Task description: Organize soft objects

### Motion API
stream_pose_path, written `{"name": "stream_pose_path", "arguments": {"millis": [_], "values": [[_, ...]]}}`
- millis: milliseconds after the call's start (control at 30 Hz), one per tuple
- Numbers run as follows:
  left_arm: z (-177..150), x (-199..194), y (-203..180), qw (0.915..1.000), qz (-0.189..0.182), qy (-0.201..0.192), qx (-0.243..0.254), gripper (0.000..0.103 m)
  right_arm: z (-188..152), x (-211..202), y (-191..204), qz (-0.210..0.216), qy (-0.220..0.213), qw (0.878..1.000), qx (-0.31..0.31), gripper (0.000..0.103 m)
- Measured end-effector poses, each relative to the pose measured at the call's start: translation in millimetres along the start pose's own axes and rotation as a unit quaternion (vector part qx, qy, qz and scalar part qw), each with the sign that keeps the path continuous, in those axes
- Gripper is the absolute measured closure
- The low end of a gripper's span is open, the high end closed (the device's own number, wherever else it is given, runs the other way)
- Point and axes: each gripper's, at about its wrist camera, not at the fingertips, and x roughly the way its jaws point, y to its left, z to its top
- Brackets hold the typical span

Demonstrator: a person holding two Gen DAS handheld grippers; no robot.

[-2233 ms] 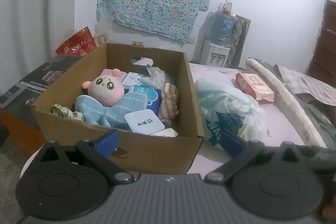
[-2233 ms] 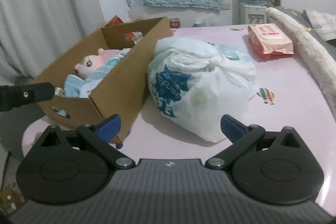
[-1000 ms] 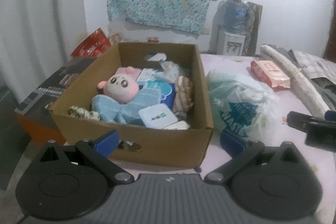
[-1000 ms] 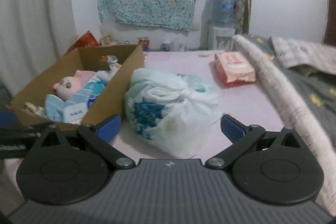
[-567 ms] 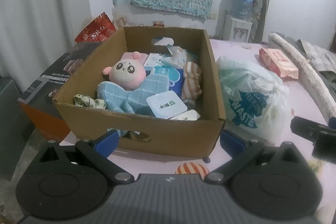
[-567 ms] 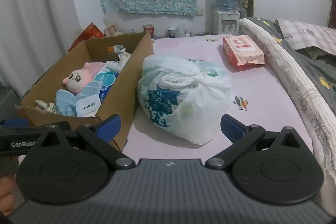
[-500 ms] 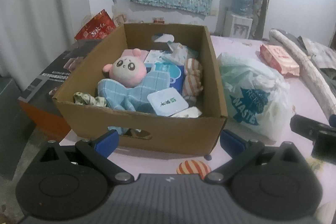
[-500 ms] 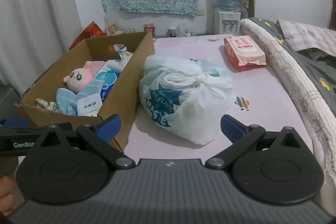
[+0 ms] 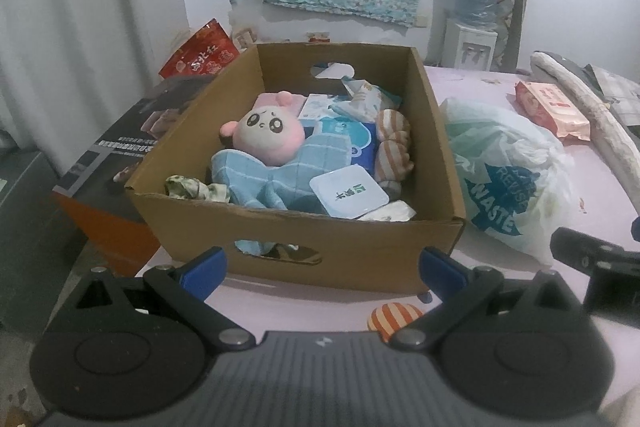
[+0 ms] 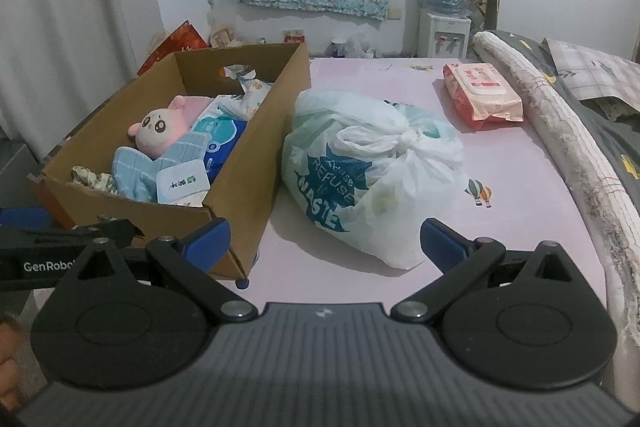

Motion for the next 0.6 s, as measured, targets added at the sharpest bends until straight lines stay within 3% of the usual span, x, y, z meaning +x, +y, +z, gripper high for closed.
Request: {"name": "stream_pose_path", "arguments": {"millis": [600], "values": [[-0.4, 3.9, -2.0, 1.0000, 0.001, 0.007, 0.000, 0.000, -1.2, 7.1, 0.4, 0.001, 0.009, 1.000, -0.003, 0.001]]}}
